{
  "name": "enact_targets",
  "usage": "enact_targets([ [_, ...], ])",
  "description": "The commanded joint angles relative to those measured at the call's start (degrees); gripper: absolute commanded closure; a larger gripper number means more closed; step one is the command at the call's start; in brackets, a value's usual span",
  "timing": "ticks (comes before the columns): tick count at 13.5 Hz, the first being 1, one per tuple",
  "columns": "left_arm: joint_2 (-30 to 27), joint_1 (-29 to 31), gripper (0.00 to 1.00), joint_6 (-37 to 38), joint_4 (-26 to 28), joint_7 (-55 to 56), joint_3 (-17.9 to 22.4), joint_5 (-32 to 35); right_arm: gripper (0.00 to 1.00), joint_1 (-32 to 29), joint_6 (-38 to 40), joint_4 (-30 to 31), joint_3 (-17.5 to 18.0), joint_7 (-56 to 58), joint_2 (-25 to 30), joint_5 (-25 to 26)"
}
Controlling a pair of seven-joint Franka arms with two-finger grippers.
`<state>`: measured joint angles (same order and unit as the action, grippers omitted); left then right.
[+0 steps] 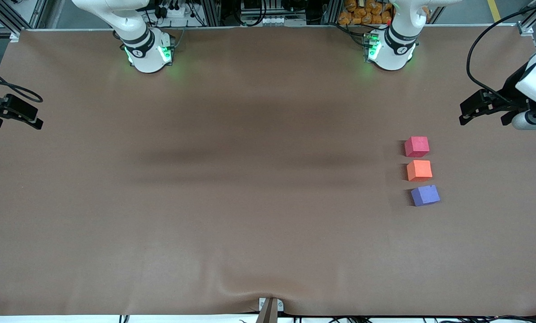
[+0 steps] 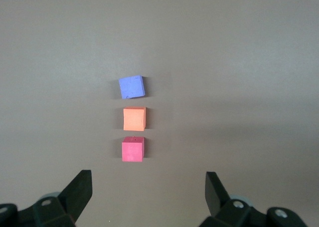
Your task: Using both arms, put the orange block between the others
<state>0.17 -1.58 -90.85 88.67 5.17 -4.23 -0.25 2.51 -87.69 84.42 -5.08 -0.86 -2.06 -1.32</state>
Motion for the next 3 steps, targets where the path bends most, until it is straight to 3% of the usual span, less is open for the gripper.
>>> enact_targets([
  [1,0.0,0.09,0.0,0.41,-0.17,0.27,-0.07,0.16,0.0,0.57,-0.12,-0.14,-0.19,-1.16,0.39,0.88],
  [3,0.0,0.0,0.0,0.41,-0.17,0.1,-0.07,0.16,0.0,0.57,-0.47,-0.14,-0.19,-1.16,0.39,0.8],
])
